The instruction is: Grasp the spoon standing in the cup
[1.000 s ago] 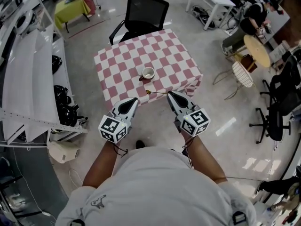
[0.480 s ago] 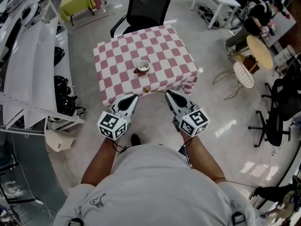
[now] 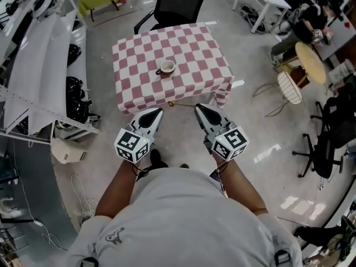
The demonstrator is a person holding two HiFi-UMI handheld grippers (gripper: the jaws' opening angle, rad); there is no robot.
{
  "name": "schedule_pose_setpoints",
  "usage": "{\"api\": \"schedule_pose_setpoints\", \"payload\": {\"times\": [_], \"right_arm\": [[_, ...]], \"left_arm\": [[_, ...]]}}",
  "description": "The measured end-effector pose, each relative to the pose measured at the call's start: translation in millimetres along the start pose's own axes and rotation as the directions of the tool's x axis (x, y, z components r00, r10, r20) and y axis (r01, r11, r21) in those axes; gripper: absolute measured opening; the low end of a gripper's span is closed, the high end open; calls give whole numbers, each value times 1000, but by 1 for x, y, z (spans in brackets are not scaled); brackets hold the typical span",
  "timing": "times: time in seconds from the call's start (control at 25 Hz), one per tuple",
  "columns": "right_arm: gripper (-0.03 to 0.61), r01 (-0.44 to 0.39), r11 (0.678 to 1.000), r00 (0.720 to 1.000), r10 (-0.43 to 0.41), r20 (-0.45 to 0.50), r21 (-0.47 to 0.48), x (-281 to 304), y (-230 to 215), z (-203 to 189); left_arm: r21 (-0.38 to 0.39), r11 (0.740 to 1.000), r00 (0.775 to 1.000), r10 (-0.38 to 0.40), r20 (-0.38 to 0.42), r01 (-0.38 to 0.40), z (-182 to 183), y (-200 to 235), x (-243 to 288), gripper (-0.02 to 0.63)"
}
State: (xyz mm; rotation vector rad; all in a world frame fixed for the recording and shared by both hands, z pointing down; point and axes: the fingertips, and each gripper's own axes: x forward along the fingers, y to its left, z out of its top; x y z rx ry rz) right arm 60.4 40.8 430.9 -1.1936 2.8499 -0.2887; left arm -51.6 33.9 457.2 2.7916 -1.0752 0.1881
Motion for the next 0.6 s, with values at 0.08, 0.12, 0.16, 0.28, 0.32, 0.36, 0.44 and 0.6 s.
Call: {"api": "schedule_pose_setpoints", "payload": {"times": [0.08, 0.12, 0.16, 0.28, 0.32, 0.36, 0.44, 0.6], "right_arm": [[34, -10, 1000, 1000, 10, 3, -3, -11, 4, -2], [34, -13, 1000, 1000, 13, 6, -4, -16, 5, -4], [34, -16, 1000, 1000, 16, 9, -4, -21, 6, -4], [34, -22, 1000, 1000, 22, 10, 0, -32, 9, -7], [34, -25, 1000, 1000, 25, 10, 2, -34, 11, -8], [34, -27, 1000, 1000, 27, 9, 4, -37, 12, -8], [32, -31, 999, 999, 31, 9, 7, -42, 12, -10], [32, -36, 999, 999, 36, 17, 12, -52, 10, -12]], "left_arm": [[2, 1000, 1000, 11, 2, -11, -4, -10, -5, 11], [2, 1000, 1000, 17, 4, -17, -5, -16, -8, 11], [0, 1000, 1000, 22, 5, -22, -7, -21, -10, 11], [-14, 1000, 1000, 25, -6, -25, -16, -35, -14, 11], [-18, 1000, 1000, 25, -12, -25, -18, -38, -15, 11], [-19, 1000, 1000, 25, -17, -25, -20, -41, -16, 11], [-20, 999, 1000, 25, -19, -25, -22, -47, -15, 11], [-13, 1000, 1000, 18, -18, -18, -23, -57, -11, 11]]}}
